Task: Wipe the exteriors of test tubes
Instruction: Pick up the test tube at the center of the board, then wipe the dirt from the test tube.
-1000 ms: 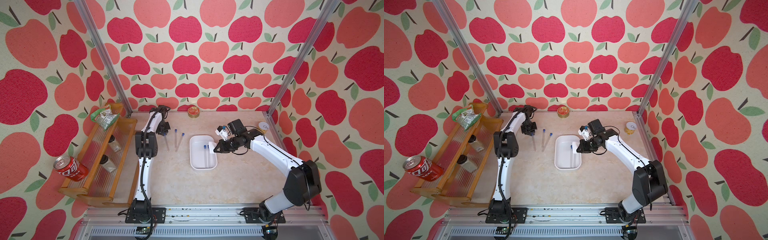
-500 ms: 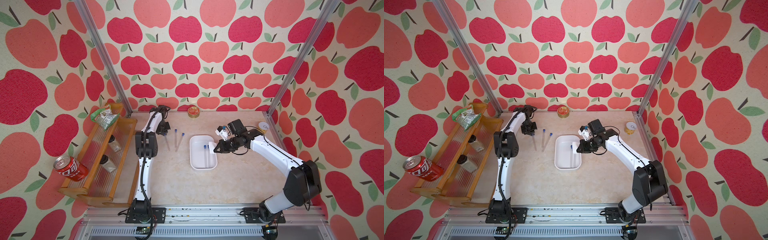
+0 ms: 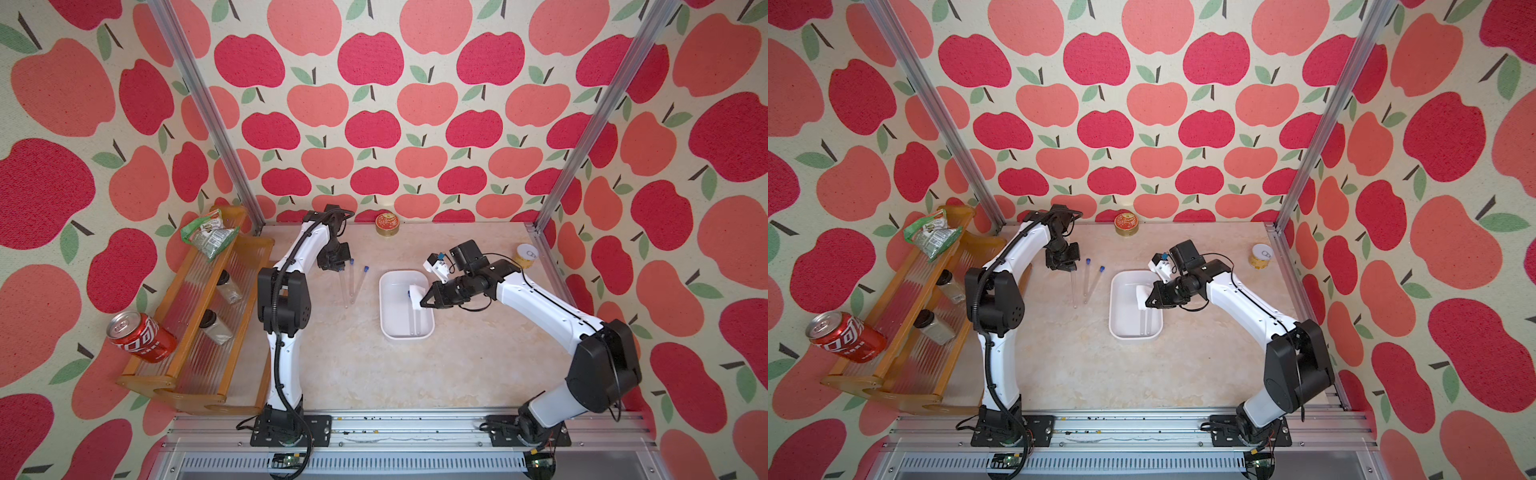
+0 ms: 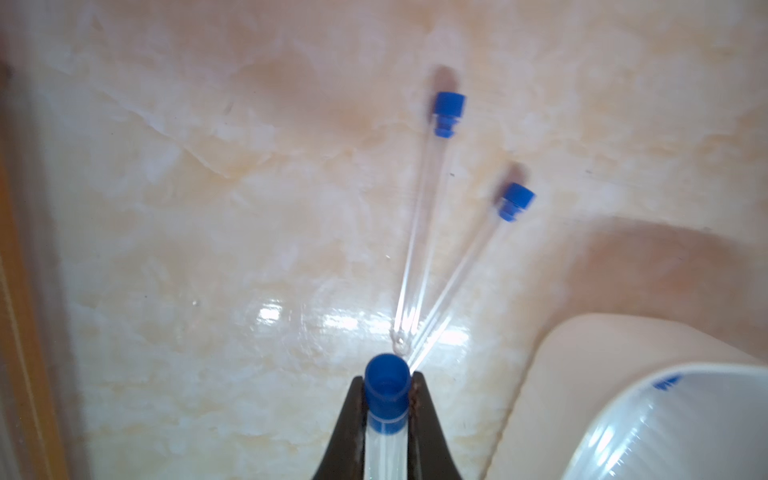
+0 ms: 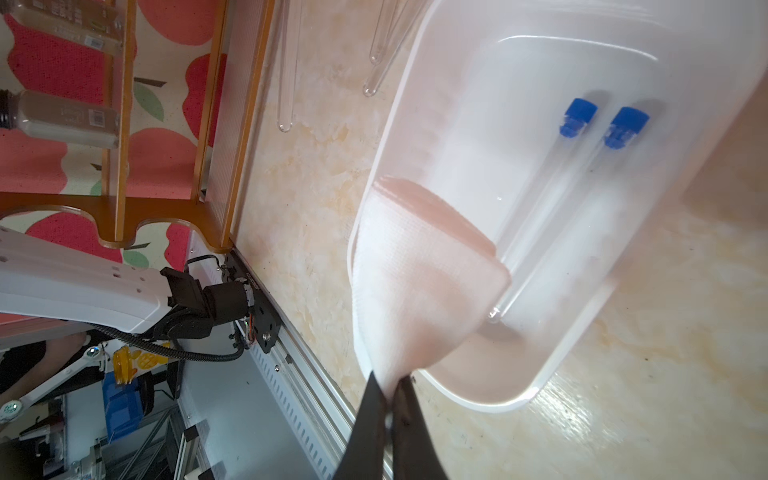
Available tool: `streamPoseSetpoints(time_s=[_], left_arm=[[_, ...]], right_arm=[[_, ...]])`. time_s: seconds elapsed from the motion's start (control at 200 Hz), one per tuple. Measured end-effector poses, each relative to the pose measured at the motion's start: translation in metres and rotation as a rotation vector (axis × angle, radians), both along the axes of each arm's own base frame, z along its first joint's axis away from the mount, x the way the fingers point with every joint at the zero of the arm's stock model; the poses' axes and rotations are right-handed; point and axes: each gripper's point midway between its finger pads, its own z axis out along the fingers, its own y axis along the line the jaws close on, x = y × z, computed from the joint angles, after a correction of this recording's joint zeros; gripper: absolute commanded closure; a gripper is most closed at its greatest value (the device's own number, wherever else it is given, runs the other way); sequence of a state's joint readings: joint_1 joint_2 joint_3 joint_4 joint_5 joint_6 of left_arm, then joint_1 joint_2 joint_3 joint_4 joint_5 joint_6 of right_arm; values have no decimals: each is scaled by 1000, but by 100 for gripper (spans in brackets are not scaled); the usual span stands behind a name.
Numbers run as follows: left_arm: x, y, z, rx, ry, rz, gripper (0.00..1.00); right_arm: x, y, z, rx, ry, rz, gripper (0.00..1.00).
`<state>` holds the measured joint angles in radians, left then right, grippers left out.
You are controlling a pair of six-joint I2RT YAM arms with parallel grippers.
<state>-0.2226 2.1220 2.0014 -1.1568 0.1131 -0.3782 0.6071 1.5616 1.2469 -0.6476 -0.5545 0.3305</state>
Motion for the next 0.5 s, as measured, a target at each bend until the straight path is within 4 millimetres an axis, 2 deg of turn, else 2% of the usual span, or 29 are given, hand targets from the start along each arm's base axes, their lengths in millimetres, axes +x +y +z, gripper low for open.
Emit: streamPoseSetpoints(time_s=[0.1,0.205,0.275,0.5], left_arm=[[-14,-25,34,-43,-72,-42,90],[-29,-50,50,-86,-104,-80,90],[-37,-66,52,-106,-109,-105,90],[-61,-107,40,-145,-106,-179,90]], right_arm=[[-4,15,-2,28,14,28,100],[-6,30,-4,57,33,40,100],[-6,38,-1,82,38,41,100],[-5,54,12,151,36,34,100]])
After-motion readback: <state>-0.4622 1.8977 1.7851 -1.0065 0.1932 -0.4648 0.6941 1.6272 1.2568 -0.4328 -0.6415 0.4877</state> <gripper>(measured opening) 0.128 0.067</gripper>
